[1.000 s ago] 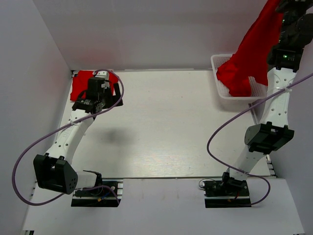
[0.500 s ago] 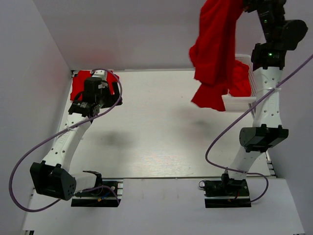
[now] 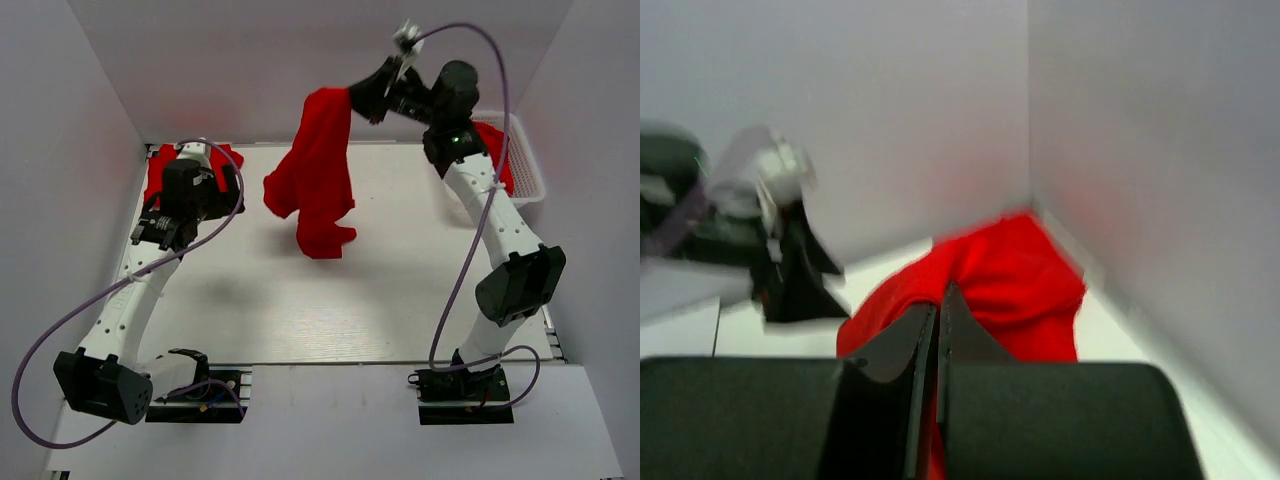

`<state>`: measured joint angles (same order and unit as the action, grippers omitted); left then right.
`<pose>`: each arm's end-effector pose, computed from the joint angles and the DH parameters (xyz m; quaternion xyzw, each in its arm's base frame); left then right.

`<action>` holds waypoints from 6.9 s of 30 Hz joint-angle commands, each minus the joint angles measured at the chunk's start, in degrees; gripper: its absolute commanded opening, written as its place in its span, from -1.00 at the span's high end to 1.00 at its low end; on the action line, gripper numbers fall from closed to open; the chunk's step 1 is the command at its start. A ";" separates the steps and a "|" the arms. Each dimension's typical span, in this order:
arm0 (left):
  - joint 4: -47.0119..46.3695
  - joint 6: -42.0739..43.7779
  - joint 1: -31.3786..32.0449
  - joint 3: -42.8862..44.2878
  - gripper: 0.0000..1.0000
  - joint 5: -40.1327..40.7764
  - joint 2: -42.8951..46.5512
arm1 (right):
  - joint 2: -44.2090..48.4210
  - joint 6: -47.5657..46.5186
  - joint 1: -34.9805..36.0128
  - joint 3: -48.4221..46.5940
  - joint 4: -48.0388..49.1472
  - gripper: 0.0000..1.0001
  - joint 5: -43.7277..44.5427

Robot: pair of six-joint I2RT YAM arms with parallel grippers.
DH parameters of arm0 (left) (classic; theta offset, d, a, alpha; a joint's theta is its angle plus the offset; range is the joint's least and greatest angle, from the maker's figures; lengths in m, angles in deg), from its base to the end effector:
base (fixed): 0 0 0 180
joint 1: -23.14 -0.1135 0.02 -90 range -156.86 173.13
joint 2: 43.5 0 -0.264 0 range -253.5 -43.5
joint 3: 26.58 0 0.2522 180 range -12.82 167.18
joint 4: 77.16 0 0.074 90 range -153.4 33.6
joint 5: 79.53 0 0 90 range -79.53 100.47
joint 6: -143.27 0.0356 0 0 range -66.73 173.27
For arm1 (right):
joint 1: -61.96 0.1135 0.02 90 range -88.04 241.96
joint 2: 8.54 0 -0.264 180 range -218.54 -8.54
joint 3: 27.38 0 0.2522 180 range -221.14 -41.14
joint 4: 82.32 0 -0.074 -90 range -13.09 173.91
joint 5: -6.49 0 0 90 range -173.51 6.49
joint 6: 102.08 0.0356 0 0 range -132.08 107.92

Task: Fold and stack the t-shirts
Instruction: Move the tshirt to the center of the board, then flatten out the tshirt, then grap the side of the flattened tshirt closest away from the robot with both arms

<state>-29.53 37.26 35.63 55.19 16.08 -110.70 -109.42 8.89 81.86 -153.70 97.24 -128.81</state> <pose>0.2483 -0.0514 0.3606 -0.0503 0.8769 -0.0755 0.4721 0.3556 0.1556 0.5229 -0.3201 0.4989 0.4656 0.6571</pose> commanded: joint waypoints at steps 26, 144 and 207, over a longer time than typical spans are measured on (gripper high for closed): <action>7.19 -3.85 0.78 5.12 -1.00 -4.44 -16.82 | 11.05 -10.16 5.06 41.97 -21.31 -0.81 45.03; -9.61 3.80 7.38 28.06 1.00 17.85 -17.76 | 25.93 -26.25 -0.47 35.73 8.48 1.00 91.44; 13.52 -24.86 5.70 -26.17 -1.00 -3.67 -2.59 | 17.74 3.46 -0.39 54.55 -31.16 -0.81 44.07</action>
<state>-11.63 14.77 41.99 29.86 10.64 -114.33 -92.15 11.58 81.53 -97.07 66.40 -83.80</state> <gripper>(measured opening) 0.995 0.904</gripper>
